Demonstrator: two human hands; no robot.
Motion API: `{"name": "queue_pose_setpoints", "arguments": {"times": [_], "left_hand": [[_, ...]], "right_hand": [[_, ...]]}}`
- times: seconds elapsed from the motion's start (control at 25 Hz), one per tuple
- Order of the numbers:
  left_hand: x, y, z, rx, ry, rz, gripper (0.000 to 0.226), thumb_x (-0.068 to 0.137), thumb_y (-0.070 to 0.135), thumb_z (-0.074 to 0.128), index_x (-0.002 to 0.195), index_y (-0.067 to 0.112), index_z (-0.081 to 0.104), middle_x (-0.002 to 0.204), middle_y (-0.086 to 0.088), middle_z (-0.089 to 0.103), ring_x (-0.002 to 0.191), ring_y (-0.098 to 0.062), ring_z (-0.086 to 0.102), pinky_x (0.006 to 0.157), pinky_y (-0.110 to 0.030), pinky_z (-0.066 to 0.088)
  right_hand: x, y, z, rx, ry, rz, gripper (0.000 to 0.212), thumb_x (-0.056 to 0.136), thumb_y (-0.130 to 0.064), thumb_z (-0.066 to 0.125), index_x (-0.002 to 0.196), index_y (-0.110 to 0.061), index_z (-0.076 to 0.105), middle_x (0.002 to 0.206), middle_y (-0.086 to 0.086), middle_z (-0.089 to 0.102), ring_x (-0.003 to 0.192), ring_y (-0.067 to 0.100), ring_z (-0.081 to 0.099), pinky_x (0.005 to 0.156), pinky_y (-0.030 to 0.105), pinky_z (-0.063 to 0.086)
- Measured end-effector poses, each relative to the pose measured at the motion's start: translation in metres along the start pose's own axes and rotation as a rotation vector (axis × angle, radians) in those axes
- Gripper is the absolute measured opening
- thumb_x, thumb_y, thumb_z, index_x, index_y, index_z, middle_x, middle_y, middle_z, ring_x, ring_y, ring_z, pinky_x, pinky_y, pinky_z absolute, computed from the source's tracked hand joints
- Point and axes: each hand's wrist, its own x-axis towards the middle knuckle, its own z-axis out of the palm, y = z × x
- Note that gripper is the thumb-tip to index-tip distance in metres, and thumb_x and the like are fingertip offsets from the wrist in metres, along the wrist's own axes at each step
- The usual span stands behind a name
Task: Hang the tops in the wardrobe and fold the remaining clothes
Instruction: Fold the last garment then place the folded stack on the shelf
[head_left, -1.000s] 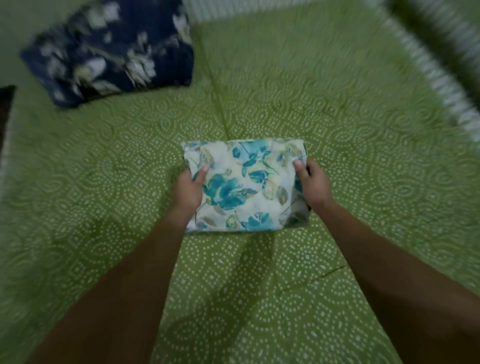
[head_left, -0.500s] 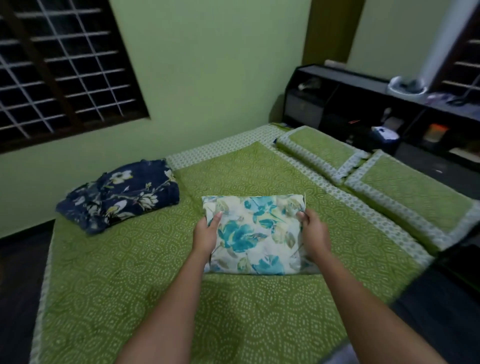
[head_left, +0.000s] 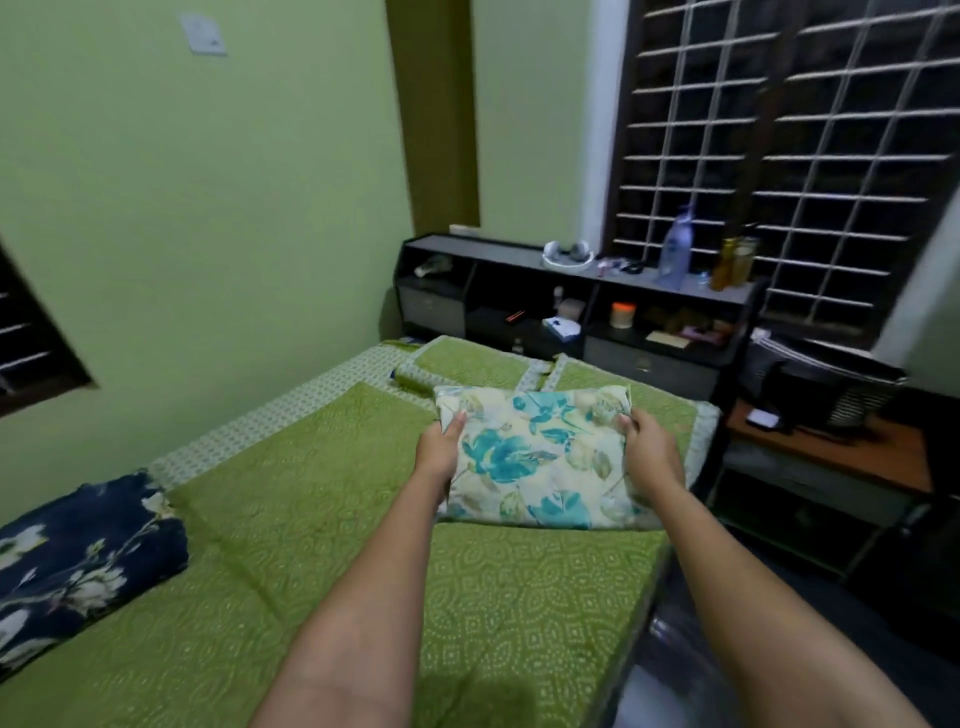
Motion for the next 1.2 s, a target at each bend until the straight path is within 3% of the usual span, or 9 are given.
{"name": "queue_pose_setpoints", "arguments": {"times": [0.2,0.36,0.44,0.48,0.6,0.76,0.96,1.08,1.2], "left_hand": [[0.049,0.038,0.173,0.000,-0.207,0.022,0.076,0.086,0.059,0.054,0.139,0.007,0.041,0.136,-0.010,0.051,0.118,-0.033,0.054,0.098,-0.050,0.047],[0.119,0.030,0.323,-0.016,-0.377,0.042,0.104,0.057,0.083,0.052,0.134,0.012,0.050,0.129,-0.010,0.059,0.111,-0.030,0.060,0.094,-0.050,0.050],[0.116,0.052,0.384,0.010,-0.469,0.060,0.093,0.064,0.079,0.054,0.126,0.009,0.056,0.123,-0.010,0.063,0.106,-0.029,0.063,0.094,-0.047,0.051],[0.106,0.068,0.412,0.008,-0.533,0.088,0.075,0.077,0.068,0.055,0.119,0.007,0.059,0.117,-0.011,0.066,0.102,-0.028,0.064,0.092,-0.044,0.051],[0.097,0.099,0.499,0.025,-0.697,0.157,0.036,0.098,0.037,0.049,0.111,0.006,0.063,0.105,-0.012,0.069,0.095,-0.027,0.066,0.087,-0.041,0.054],[0.090,0.132,0.632,0.077,-0.975,0.188,0.033,0.100,0.034,0.047,0.112,0.008,0.061,0.103,-0.011,0.069,0.092,-0.025,0.067,0.083,-0.038,0.056],[0.034,0.158,0.789,0.174,-1.244,0.287,0.035,0.098,0.036,0.048,0.112,0.006,0.062,0.103,-0.009,0.069,0.094,-0.025,0.066,0.089,-0.041,0.053],[-0.012,0.155,0.868,0.242,-1.320,0.378,0.035,0.098,0.033,0.048,0.114,0.005,0.061,0.105,-0.009,0.067,0.094,-0.024,0.064,0.086,-0.035,0.052],[-0.060,0.146,0.947,0.280,-1.388,0.434,0.039,0.096,0.039,0.048,0.119,0.010,0.060,0.108,-0.008,0.067,0.097,-0.027,0.064,0.091,-0.042,0.051]], "right_hand": [[0.096,0.060,-0.109,0.010,0.161,0.083,0.028,0.101,-0.034,0.039,0.113,-0.019,0.059,0.109,0.013,0.063,0.090,0.032,0.057,0.074,0.039,0.046],[0.154,0.105,-0.190,0.032,0.295,0.168,0.030,0.101,-0.033,0.041,0.121,-0.018,0.058,0.111,0.009,0.060,0.087,0.026,0.054,0.079,0.039,0.047],[0.182,0.129,-0.223,0.014,0.360,0.210,0.030,0.101,-0.031,0.041,0.122,-0.020,0.059,0.117,0.010,0.060,0.095,0.028,0.055,0.078,0.035,0.042],[0.194,0.143,-0.239,-0.014,0.391,0.229,0.027,0.101,-0.032,0.042,0.116,-0.021,0.061,0.115,0.010,0.062,0.094,0.028,0.056,0.076,0.035,0.042],[0.233,0.188,-0.283,-0.055,0.520,0.308,0.023,0.100,-0.032,0.042,0.097,-0.017,0.060,0.096,0.010,0.064,0.077,0.025,0.054,0.069,0.037,0.044],[0.257,0.236,-0.353,-0.019,0.735,0.447,0.024,0.099,-0.030,0.042,0.095,-0.015,0.060,0.090,0.008,0.062,0.076,0.026,0.055,0.063,0.034,0.041],[0.249,0.291,-0.452,-0.134,0.984,0.589,0.022,0.100,-0.031,0.041,0.094,-0.018,0.058,0.098,0.012,0.064,0.084,0.031,0.057,0.069,0.036,0.043],[0.235,0.335,-0.492,-0.133,1.092,0.680,0.029,0.102,-0.029,0.040,0.115,-0.013,0.060,0.111,0.014,0.062,0.097,0.034,0.056,0.076,0.037,0.042],[0.229,0.387,-0.536,-0.133,1.175,0.765,0.031,0.102,-0.033,0.037,0.113,-0.015,0.060,0.105,0.016,0.064,0.086,0.033,0.057,0.066,0.035,0.040]]}}
